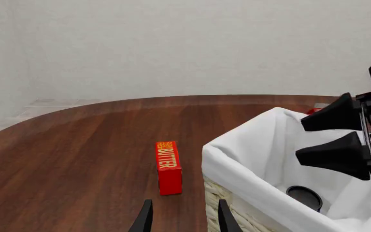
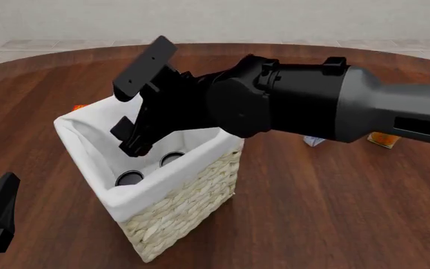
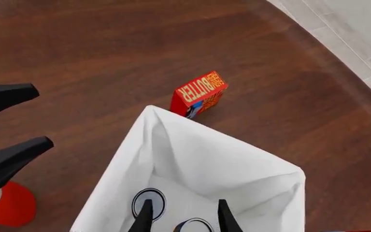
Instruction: Pick up the alphabet soup and the tomato sauce, and put them in the basket.
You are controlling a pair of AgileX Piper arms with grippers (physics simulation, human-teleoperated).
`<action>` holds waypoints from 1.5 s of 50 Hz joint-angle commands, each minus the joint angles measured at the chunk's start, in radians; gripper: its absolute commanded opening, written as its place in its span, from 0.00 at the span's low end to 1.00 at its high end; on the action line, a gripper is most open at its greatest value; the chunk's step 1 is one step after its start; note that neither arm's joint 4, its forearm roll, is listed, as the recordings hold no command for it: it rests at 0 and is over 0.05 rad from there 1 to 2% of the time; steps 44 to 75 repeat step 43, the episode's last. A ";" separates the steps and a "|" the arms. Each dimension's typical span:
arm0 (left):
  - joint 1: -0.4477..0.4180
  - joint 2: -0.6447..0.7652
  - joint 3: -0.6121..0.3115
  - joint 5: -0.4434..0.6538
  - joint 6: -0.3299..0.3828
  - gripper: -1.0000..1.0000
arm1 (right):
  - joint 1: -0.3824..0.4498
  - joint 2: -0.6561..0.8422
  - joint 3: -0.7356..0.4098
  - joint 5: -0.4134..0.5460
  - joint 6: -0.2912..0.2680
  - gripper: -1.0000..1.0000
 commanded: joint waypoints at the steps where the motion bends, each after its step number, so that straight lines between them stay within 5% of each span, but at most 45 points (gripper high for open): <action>1: 0.000 0.000 0.000 0.000 0.000 1.00 | 0.001 -0.018 -0.005 0.006 -0.007 1.00; 75: 0.000 0.000 0.000 0.000 0.000 1.00 | -0.013 -0.087 0.022 0.001 -0.023 1.00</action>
